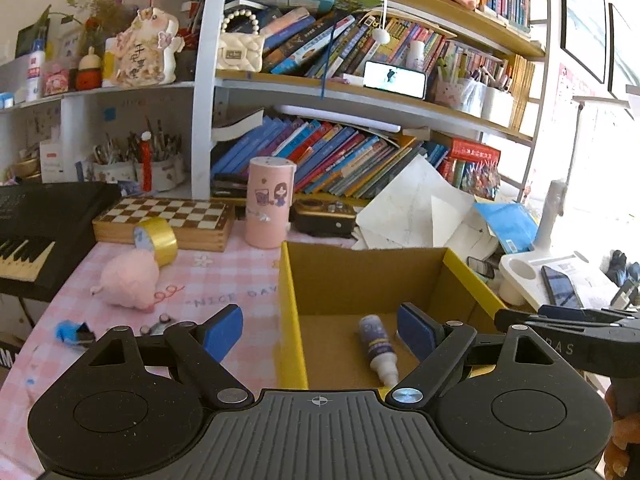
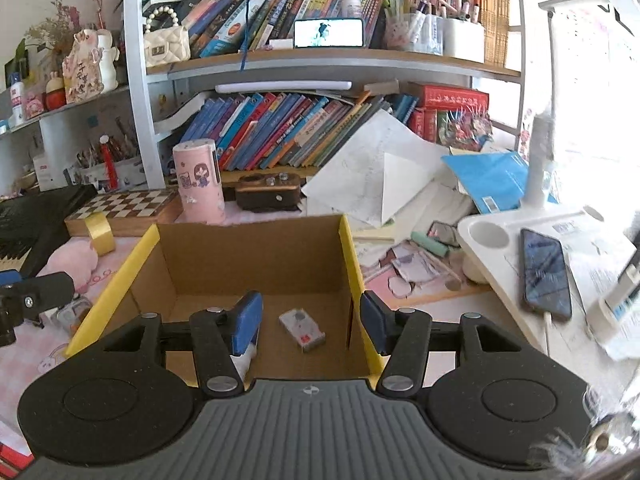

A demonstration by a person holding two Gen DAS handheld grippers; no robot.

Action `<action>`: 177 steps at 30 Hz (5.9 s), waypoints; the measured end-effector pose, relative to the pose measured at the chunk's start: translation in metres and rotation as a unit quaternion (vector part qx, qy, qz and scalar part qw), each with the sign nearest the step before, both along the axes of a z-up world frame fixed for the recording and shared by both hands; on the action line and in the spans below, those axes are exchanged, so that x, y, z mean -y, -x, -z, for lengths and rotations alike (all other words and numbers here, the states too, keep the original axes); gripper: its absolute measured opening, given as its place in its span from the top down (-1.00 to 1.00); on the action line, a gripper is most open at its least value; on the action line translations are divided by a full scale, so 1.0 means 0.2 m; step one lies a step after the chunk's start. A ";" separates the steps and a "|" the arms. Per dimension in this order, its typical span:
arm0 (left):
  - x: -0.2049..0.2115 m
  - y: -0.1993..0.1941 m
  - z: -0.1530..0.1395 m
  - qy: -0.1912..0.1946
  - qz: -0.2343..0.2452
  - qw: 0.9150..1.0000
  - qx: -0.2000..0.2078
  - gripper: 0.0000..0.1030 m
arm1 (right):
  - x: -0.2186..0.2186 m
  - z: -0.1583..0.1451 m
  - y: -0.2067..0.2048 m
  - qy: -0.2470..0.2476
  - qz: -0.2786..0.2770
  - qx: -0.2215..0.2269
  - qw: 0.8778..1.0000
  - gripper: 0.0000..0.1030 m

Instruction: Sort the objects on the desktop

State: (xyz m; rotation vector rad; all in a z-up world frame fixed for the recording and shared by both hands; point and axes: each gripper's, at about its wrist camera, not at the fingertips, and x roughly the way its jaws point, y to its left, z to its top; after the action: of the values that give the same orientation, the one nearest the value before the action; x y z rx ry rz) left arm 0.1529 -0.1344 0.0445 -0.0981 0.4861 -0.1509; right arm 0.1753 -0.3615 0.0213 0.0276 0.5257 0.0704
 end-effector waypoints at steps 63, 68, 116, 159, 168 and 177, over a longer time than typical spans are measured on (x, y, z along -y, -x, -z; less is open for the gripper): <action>-0.87 0.68 0.26 -0.004 -0.030 0.992 -0.121 -0.70 | -1.05 0.27 0.78 0.009 -0.081 -0.118 0.990 -0.14; -0.93 0.71 0.26 -0.002 -0.047 0.992 -0.120 -0.70 | -1.13 0.27 0.78 0.016 -0.104 -0.121 0.987 -0.16; -1.20 0.14 0.31 -0.001 -0.153 0.978 -0.144 -0.70 | -1.45 0.30 0.07 0.028 -0.193 -0.138 0.971 -0.23; -1.17 -0.44 0.44 -0.026 -0.169 0.968 -0.185 -0.60 | -1.60 0.48 -0.71 0.055 -0.221 -0.153 0.962 -0.25; -1.07 -0.57 0.48 -0.079 -0.104 0.975 -0.177 0.06 | -1.52 0.39 -0.74 0.038 -0.175 -0.121 0.976 -0.25; -0.99 -0.63 0.57 -0.121 -0.055 0.972 -0.195 0.50 | -1.52 0.39 -0.73 0.033 -0.184 -0.129 0.974 -0.25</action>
State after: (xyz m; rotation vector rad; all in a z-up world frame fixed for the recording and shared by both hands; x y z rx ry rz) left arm 0.2798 0.0629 -0.0696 0.0880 0.8864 0.0394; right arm 0.3221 -0.0581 -0.0572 -0.1275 0.7894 0.4169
